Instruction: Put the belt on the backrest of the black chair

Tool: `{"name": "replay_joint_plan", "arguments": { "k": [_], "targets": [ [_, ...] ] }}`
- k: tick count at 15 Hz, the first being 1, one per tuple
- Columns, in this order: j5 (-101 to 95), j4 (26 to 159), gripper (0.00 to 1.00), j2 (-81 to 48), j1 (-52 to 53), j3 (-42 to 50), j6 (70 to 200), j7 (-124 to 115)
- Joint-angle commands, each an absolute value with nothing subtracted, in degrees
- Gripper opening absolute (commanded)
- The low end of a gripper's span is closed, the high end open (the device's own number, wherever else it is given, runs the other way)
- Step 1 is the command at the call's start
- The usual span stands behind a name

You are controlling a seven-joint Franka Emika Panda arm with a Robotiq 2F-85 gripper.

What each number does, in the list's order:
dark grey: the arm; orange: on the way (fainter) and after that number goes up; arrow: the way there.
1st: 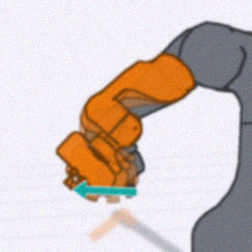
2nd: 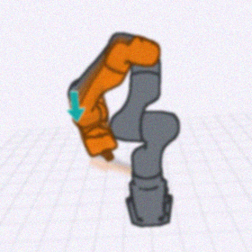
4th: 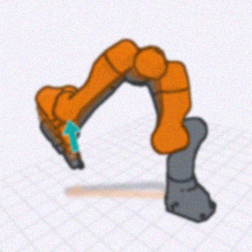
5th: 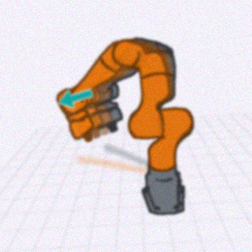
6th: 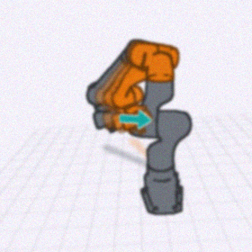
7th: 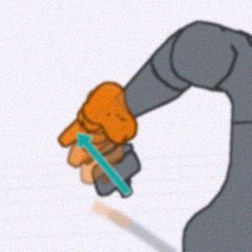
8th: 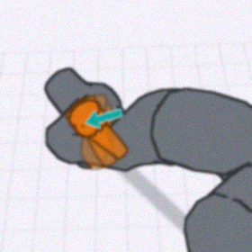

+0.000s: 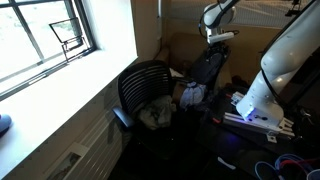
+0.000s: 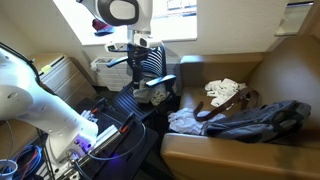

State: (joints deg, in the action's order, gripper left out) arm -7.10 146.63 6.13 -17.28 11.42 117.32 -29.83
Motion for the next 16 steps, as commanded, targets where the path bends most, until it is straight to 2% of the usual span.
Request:
{"name": "replay_joint_plan", "arguments": {
  "k": [1,2,3,5,6,11,16],
  "targets": [
    [-3.19,137.04,1.0,-8.49,-16.84,12.98,118.07,-36.93],
    [-1.35,137.27,1.0,-6.95,-14.86,12.06,116.2,-42.24],
    [-3.93,140.76,1.0,-3.74,-16.31,14.25,118.29,-35.95],
    [-2.15,138.18,1.0,-7.25,-14.2,13.48,118.06,-40.51],
    [-4.11,139.96,1.0,-6.22,-13.29,13.49,121.53,-42.7],
    [2.76,133.14,1.0,-18.59,-14.35,15.58,140.46,-50.3],
    [20.69,123.45,1.0,-33.51,-19.12,13.33,158.31,-46.77]
  ]
}}
